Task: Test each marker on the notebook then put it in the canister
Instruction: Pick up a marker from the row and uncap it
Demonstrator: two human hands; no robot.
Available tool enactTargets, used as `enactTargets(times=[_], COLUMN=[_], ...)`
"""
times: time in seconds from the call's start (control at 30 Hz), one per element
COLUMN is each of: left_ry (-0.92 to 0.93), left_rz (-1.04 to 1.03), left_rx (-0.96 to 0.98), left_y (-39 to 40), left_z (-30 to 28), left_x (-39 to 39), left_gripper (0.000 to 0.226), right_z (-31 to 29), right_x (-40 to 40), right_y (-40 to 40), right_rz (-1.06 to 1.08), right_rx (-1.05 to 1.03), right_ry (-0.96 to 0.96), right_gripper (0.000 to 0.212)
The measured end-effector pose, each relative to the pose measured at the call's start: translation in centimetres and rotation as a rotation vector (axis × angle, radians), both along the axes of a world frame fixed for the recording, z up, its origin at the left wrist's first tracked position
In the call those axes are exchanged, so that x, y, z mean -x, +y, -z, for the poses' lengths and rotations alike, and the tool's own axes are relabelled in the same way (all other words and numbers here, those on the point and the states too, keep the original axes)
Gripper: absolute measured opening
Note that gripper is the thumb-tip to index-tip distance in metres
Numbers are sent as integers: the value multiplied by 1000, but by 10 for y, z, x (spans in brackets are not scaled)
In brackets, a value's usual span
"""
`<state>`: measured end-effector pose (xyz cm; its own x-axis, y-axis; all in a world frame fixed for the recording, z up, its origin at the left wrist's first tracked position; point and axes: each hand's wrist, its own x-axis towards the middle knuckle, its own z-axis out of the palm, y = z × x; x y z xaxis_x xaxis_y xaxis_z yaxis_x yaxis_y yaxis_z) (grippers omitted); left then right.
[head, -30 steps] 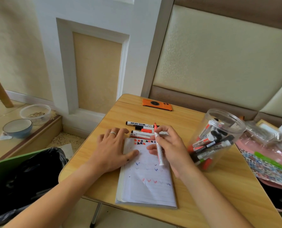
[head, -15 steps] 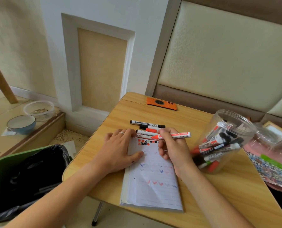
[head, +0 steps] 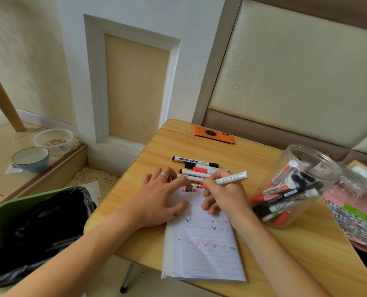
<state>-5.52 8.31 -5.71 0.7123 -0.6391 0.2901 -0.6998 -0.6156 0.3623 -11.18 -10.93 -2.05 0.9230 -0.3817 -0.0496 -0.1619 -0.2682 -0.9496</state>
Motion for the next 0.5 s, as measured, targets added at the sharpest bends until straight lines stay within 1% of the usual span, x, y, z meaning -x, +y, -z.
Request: enactTargets(times=[0.23, 0.4, 0.5], left_ry=[8, -3, -27], left_rz=[-6, 2, 21], left_rx=[-50, -96, -144], left_y=[-1, 1, 6], left_z=[0, 1, 6], left_x=[0, 2, 8], left_gripper=[39, 45, 55], right_z=[2, 2, 4], right_x=[-3, 0, 1], right_y=[-2, -3, -3], right_rz=[-1, -10, -6], right_rx=[-14, -2, 13], right_ry=[20, 13, 8], right_gripper=[19, 19, 19])
